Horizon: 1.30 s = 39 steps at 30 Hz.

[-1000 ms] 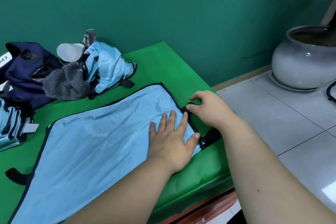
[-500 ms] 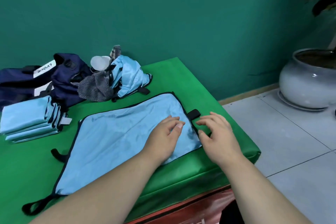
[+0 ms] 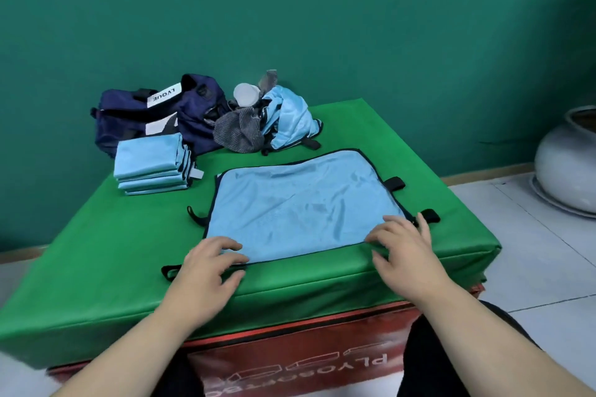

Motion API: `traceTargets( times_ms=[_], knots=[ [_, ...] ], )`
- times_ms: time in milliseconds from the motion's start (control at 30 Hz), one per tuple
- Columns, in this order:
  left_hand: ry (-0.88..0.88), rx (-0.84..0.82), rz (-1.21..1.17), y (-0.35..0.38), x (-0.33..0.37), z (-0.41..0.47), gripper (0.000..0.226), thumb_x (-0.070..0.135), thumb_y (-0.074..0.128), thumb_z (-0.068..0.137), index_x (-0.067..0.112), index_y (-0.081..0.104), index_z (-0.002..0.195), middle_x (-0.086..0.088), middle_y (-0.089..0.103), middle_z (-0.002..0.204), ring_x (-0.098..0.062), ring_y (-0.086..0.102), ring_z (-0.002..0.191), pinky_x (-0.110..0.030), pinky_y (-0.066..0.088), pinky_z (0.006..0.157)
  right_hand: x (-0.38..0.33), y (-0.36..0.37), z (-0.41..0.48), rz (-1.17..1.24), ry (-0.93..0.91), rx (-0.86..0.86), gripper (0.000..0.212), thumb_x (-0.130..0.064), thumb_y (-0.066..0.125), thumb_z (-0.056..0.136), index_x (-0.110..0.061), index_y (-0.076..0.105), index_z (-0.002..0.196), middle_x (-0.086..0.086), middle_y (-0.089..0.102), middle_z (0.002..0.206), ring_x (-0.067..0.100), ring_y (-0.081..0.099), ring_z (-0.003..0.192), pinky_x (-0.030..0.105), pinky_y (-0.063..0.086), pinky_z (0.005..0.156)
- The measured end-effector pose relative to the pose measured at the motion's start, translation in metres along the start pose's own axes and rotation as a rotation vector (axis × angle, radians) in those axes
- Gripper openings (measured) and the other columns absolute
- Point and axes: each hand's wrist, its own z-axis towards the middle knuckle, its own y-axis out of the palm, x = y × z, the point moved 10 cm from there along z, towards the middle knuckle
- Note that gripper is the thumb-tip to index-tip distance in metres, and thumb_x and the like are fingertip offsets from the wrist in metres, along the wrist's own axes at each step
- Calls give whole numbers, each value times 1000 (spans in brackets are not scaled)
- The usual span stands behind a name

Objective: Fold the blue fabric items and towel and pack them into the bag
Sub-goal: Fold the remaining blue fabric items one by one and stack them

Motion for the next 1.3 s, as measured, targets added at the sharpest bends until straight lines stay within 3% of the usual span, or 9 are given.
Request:
traceTargets(
  times_ms=[167, 300, 467, 600, 867, 1033, 1100, 1167, 1300],
  knots=[
    [-25, 19, 145, -24, -43, -16, 40, 46, 50, 79, 25, 72, 104, 11, 64, 107, -14, 55, 106, -38, 46, 90, 1, 3, 0, -48, 39, -13, 22, -16, 69, 83, -28, 71, 100, -13, 64, 109, 18, 44, 133, 53, 7, 121],
    [25, -35, 147, -24, -58, -9, 24, 28, 69, 78, 24, 68, 101, 14, 65, 101, -14, 59, 99, -39, 52, 88, 13, 1, 0, -32, 92, 10, 24, -13, 72, 80, -28, 72, 99, -11, 65, 107, 23, 45, 131, 51, 18, 119],
    [-64, 3, 30, -17, -75, -11, 21, 19, 75, 79, 26, 70, 99, 21, 63, 95, -5, 59, 95, -16, 41, 86, 36, -16, 8, -22, 141, 73, 20, -15, 74, 81, -32, 70, 91, -15, 61, 99, 18, 51, 115, 47, 38, 103],
    [-111, 67, -37, -16, -81, -13, 20, 21, 76, 77, 26, 71, 95, 23, 61, 90, -5, 59, 90, -16, 41, 82, 49, -19, 20, 57, 101, 67, 29, -13, 75, 82, -37, 62, 92, -15, 61, 95, 13, 54, 100, 43, 47, 93],
    [-141, 95, -104, -13, -90, -14, 21, 16, 81, 76, 30, 69, 86, 25, 64, 90, 0, 59, 90, -23, 46, 84, 76, -26, 28, 154, 176, 42, 22, -6, 76, 83, -26, 70, 92, -11, 65, 96, 13, 61, 89, 25, 41, 80],
    [-144, 104, -107, -12, -93, -14, 24, 9, 81, 74, 28, 68, 81, 28, 60, 109, 7, 56, 98, -7, 39, 84, 76, -23, 30, 180, 169, 0, 25, -7, 77, 82, -25, 69, 98, -15, 64, 97, -2, 57, 91, 9, 37, 78],
    [-164, 95, -108, -10, -95, -14, 34, -1, 83, 70, 27, 68, 81, 29, 59, 111, 7, 56, 98, -12, 41, 83, 77, -27, 34, 125, 124, 17, 30, -8, 80, 79, -29, 68, 98, -12, 65, 99, 9, 56, 96, 15, 39, 87],
    [-176, 101, -108, -11, -92, -14, 38, -3, 82, 70, 30, 67, 82, 32, 58, 110, 8, 55, 97, -18, 43, 80, 78, -30, 36, 68, 109, 30, 35, -14, 83, 76, -36, 66, 97, -15, 65, 102, 14, 54, 107, 35, 42, 99],
    [-179, 120, -72, -14, -88, -12, 41, -1, 82, 70, 32, 67, 87, 34, 53, 113, 2, 52, 86, -19, 39, 76, 79, -27, 37, 54, 65, 20, 35, -14, 80, 73, -37, 69, 97, -28, 61, 102, 13, 53, 116, 54, 39, 105]
  ],
)
